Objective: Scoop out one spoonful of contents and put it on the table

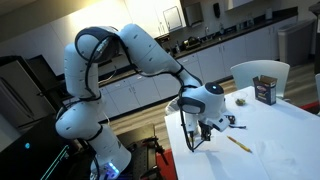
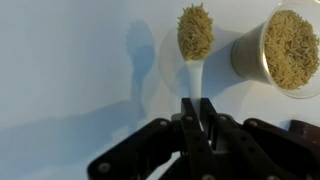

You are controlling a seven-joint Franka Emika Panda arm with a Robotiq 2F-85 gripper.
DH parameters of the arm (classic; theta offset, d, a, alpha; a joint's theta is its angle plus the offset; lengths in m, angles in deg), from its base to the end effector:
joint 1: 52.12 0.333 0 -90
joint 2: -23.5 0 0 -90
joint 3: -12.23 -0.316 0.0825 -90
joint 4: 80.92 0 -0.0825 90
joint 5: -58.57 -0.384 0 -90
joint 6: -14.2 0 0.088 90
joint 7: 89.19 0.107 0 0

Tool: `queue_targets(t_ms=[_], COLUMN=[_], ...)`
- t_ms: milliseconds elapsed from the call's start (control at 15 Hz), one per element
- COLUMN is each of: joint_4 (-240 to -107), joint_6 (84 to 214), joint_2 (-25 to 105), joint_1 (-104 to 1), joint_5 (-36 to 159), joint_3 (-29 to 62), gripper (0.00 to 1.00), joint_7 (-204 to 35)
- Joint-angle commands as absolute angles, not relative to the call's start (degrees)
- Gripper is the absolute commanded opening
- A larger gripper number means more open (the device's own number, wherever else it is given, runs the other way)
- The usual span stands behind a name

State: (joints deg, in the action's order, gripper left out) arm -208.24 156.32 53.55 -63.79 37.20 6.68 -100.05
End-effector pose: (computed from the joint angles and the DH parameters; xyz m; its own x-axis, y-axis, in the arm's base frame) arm 0.5079 -0.0520 0.1173 0.9440 -0.2090 -0.2553 -0.2710 -0.9327 -0.2382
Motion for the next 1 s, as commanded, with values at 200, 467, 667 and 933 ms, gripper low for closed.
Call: queue_targets(t_ms=[200, 467, 667, 933], joint_4=[-205.27, -204.18, -203.5, -202.59], joint_6=[154.28, 153.79, 153.23, 152.74], joint_2=[56.66, 57.87, 58.52, 59.34], joint_1=[-63.28, -63.1, -62.75, -62.09], joint_5=[37.47, 37.79, 38.18, 38.67], joint_3=[8.68, 9.19, 9.61, 10.3], gripper=[0.03, 0.03, 0.03, 0.03], joint_7=[-96.88, -95.26, -93.78, -91.42])
